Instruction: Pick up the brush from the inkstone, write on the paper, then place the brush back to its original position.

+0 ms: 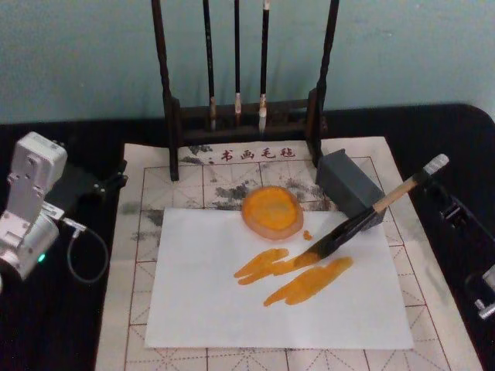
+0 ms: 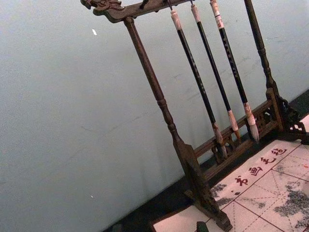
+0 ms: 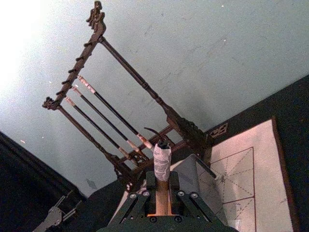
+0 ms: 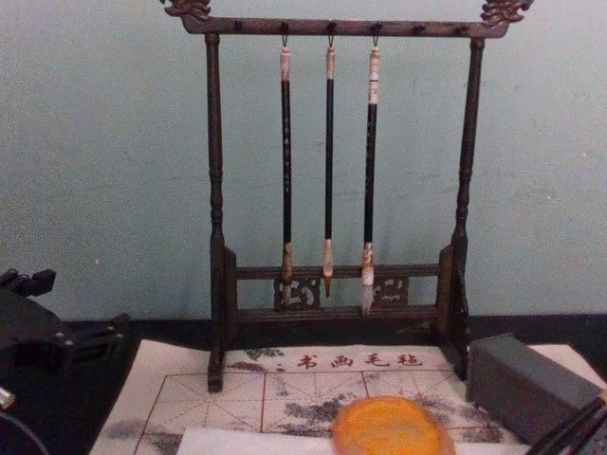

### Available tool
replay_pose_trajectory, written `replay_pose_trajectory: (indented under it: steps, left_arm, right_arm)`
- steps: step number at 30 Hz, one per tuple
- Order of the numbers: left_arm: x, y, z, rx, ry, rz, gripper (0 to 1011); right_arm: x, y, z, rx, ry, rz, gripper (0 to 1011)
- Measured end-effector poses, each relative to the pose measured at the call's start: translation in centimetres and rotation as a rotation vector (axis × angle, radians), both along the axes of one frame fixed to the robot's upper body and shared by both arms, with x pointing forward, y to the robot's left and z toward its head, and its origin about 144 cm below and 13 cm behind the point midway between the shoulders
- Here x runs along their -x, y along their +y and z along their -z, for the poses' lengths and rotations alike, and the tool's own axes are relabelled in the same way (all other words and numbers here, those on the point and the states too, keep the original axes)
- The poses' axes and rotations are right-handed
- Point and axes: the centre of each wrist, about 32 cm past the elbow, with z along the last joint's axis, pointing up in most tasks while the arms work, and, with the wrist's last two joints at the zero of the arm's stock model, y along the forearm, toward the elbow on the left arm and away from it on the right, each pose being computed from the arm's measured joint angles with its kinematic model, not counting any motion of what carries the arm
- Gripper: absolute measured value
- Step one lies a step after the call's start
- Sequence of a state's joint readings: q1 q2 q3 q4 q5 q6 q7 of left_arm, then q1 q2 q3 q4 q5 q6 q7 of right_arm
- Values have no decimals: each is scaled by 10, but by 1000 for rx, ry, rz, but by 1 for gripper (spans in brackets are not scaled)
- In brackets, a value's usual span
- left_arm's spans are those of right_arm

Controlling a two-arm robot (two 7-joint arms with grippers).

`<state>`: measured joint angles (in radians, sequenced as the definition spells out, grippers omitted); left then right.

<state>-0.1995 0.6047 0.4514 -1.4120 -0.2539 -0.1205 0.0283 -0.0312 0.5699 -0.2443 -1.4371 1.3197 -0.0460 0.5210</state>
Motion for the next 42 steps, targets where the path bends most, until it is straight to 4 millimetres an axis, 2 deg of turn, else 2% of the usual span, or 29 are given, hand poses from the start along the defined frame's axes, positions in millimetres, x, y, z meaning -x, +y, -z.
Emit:
replay_pose_trajectory:
  steps: [27,42]
  left_arm:
    - [0,0,0,0,0,0,1001]
    - [0,0,0,0,0,0,1001]
  right_arm:
    - [9,-9,-5,11,-19,53,177]
    - [11,-12,-11,-124,-45,53,177]
